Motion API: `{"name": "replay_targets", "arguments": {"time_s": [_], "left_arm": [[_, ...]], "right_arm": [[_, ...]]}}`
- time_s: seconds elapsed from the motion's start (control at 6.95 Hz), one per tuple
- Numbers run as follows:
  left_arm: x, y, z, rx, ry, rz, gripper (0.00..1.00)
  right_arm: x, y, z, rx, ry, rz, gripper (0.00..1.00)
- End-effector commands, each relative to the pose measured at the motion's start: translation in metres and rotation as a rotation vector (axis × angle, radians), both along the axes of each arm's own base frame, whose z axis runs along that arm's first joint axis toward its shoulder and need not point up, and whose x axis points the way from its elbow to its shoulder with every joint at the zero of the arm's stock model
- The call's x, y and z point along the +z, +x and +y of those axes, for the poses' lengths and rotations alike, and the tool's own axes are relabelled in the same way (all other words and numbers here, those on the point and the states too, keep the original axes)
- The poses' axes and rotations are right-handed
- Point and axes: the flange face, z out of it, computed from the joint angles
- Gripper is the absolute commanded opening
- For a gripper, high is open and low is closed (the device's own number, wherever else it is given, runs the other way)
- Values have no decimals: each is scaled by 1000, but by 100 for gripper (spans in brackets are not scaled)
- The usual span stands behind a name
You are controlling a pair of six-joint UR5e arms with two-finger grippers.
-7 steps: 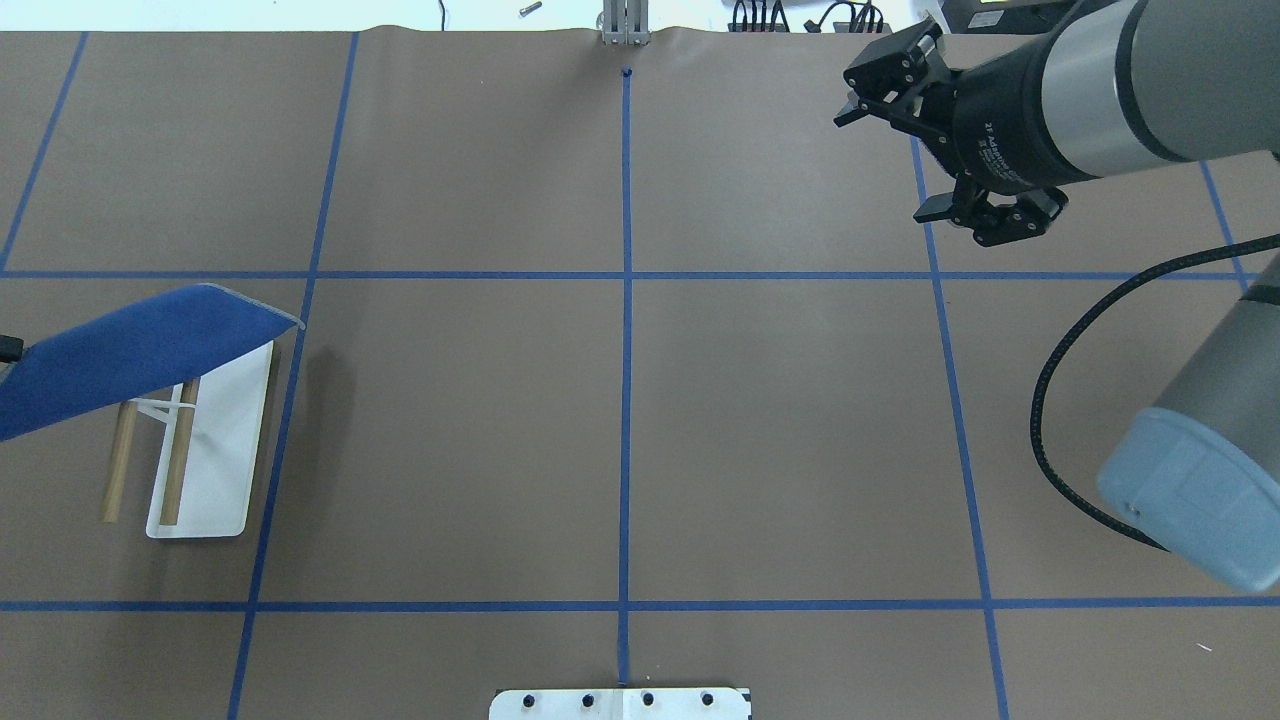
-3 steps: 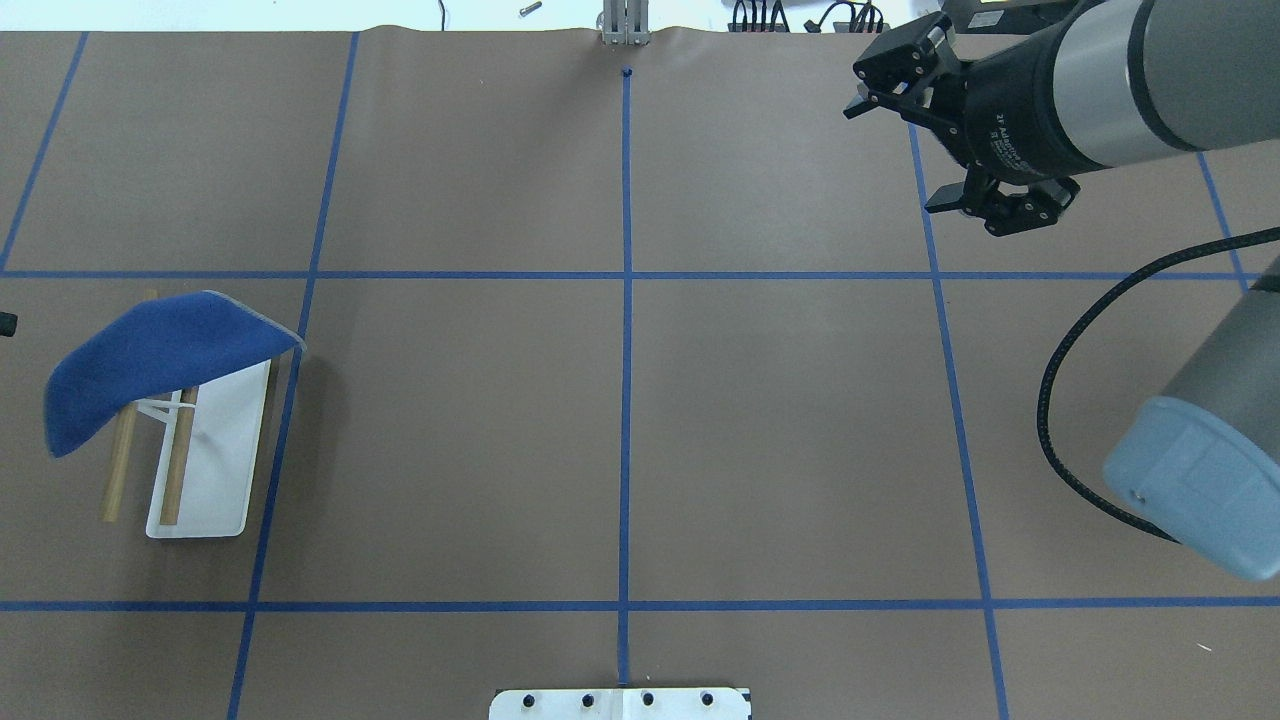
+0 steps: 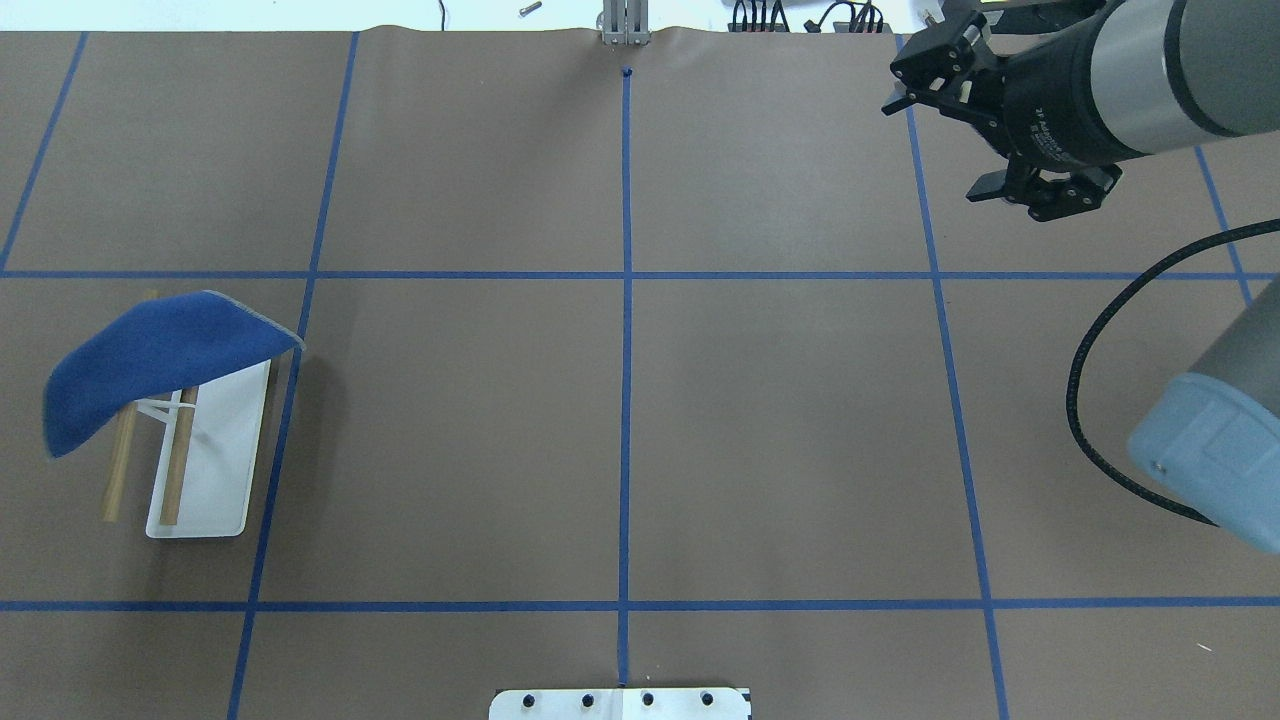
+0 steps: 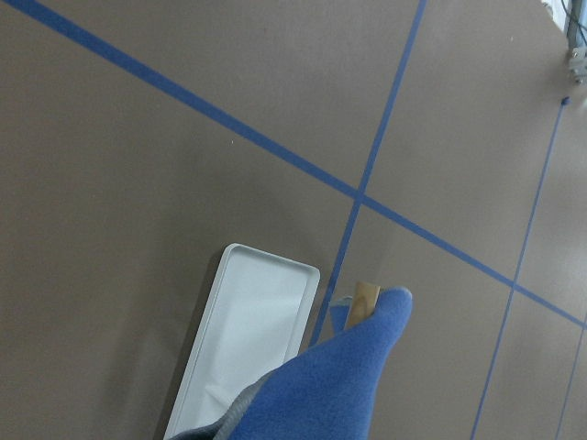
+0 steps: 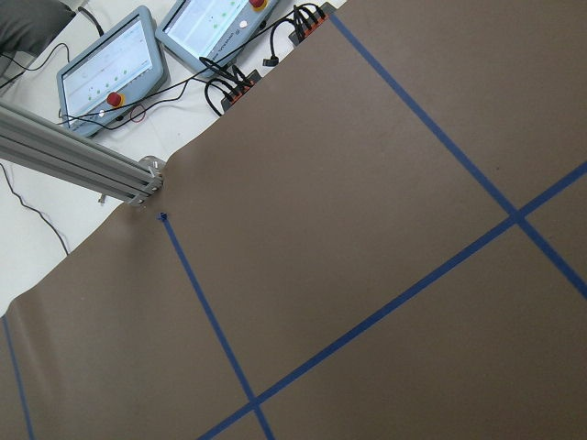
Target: Hang towel on rack
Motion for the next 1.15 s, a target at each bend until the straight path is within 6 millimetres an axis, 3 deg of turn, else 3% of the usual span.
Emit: {"name": "replay_targets", "arguments": {"time_s": [0.0,0.29,0.58,0.86,1.01], "left_arm": [[12,-20,-23,-184,82,-114,98],[36,-28,-42,-200,231,-363,98],[57,-33,-64,-84,390,-649,98],[76,-40,-69,64,440,-759,98],[85,-43,-69,144,453,-793,98]], "right_arm": [[46,16,-11,-88,70,147,100],[99,38,-24,-233,109,258,100],[163,88,-63,-424,143,285,100],[260,144,-97,-631,222,336,100],[308,170,-94,-704,246,351,100]]}}
